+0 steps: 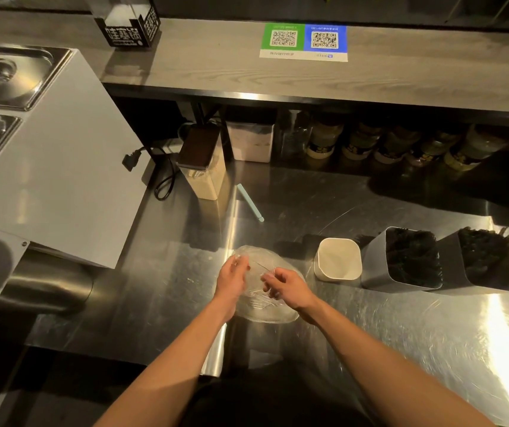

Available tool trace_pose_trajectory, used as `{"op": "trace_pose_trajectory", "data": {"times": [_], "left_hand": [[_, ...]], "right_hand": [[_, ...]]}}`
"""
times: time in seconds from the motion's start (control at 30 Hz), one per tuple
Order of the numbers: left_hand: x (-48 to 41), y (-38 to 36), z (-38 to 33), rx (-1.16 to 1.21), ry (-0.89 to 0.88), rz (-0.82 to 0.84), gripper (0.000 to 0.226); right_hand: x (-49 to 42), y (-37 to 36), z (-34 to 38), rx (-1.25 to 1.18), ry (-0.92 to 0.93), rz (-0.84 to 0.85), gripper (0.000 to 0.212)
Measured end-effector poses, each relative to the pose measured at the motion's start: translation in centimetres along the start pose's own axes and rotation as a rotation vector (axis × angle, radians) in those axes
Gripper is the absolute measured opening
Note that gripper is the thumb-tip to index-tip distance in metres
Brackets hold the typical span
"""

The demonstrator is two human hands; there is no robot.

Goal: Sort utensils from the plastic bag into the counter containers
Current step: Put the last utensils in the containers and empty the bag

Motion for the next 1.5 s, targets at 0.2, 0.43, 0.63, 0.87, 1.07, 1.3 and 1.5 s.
{"op": "trace_pose_trajectory", "data": {"times": [0.2, 0.43, 0.63, 0.87, 1.07, 1.3, 1.5], "left_hand": [[-0.3, 0.4, 0.6, -0.036, 0.044, -0.032, 0.019], [0.1, -0.3, 0.5, -0.092, 0.018, -0.001, 0.021], [0.5, -1.0, 0.2, -0.127, 0.013, 0.022, 0.037], [0.6, -1.2, 0.2, -0.126, -0.027, 0.006, 0.025], [0.8, -1.3, 0.0, -0.09, 0.022, 0.067, 0.023], [1.3, -1.4, 0.4, 0.008, 0.067, -0.02, 0.043], [1.5, -2.6, 0.3, -0.087, 0.008, 0.078, 0.06]], "right_hand": [[-0.1, 0.7, -0.8, -0.057, -0.037, -0.027, 0.019], [-0.2, 0.6, 0.4, -0.241, -0.039, -0.009, 0.02], [-0.6, 0.7, 0.6, -0.298, -0.053, 0.028, 0.021], [-0.7, 0.6, 0.9, -0.06, -0.001, 0.032, 0.019], [-1.0, 1.1, 1.1, 0.169, 0.018, 0.017, 0.016], [-1.1, 1.3, 0.9, -0.306, -0.154, 0.001, 0.017], [-1.1, 0.2, 0.8, -0.653, -0.239, -0.077, 0.011]]}}
Point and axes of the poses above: each hand's wrist, its own x-axis away from the middle knuckle, its own y-axis out of the back of the hand, z = x × y, the point moved 6 cm from there along -x, towards the middle knuckle, and after that the axes turned 15 degrees about x, right-handed, at the moved point
